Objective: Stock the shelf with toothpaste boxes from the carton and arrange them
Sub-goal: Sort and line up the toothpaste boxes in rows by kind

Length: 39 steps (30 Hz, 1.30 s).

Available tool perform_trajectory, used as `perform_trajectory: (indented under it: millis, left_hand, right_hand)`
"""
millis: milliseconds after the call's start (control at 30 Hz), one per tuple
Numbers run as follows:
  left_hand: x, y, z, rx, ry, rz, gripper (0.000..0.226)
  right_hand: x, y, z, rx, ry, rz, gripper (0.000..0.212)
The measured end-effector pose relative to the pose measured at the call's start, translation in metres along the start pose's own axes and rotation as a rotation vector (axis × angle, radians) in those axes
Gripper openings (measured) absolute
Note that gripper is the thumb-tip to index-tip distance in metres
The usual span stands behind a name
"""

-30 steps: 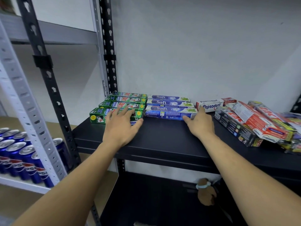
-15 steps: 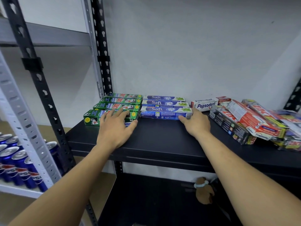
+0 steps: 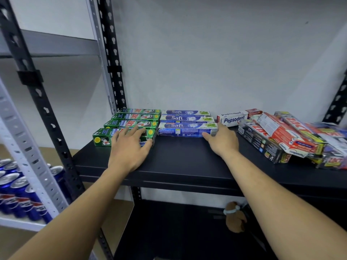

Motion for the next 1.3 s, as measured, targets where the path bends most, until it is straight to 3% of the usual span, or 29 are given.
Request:
perform_trajectory:
  millis: [333,633,833,1000,1133,1300]
  left_hand:
    - [0.001,-0.001,0.001,-0.036,-0.007,-0.018,0.056]
    - [-0.021,0.016,-0.012,-0.195,-0.190,0.053,0.050]
    - [-0.101,0.021,-0.026,-0.107,-0.301,-0.121,0.057]
    - [-0.194,0.029,-0.037,-0.066,-0.438,-0.294,0.062]
    - [-0.259,0.032,-0.042,-0.063,-0.541,-0.364,0.072]
    - [-0.302,0.026,-0.038,0.025,-0.473,-0.622,0.085]
  right_hand:
    - [0.003,0.002,-0.005,-0.049,-0.006,0.065,0.053]
    - [0.006,0.034,-0.060,-0.040,0.198,0.050,0.037]
    - [0.003,0.092,-0.083,-0.093,0.420,-0.006,0.036]
    - [-0.025,0.148,-0.084,-0.248,0.504,-0.020,0.027]
    - [-0.069,0.193,-0.079,-0.366,0.435,-0.033,0.024]
    - [-0.137,0.236,-0.071,-0.416,0.233,-0.088,0.027]
Point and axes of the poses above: each hand's wrist, its own z-axis towards the middle knuckle, its own y-axis out of the back of the hand, x = y × z, the point moved 1 cm from there along z, towards the middle knuckle, and after that the axes turned 11 degrees about z, right-handed, at the moved point
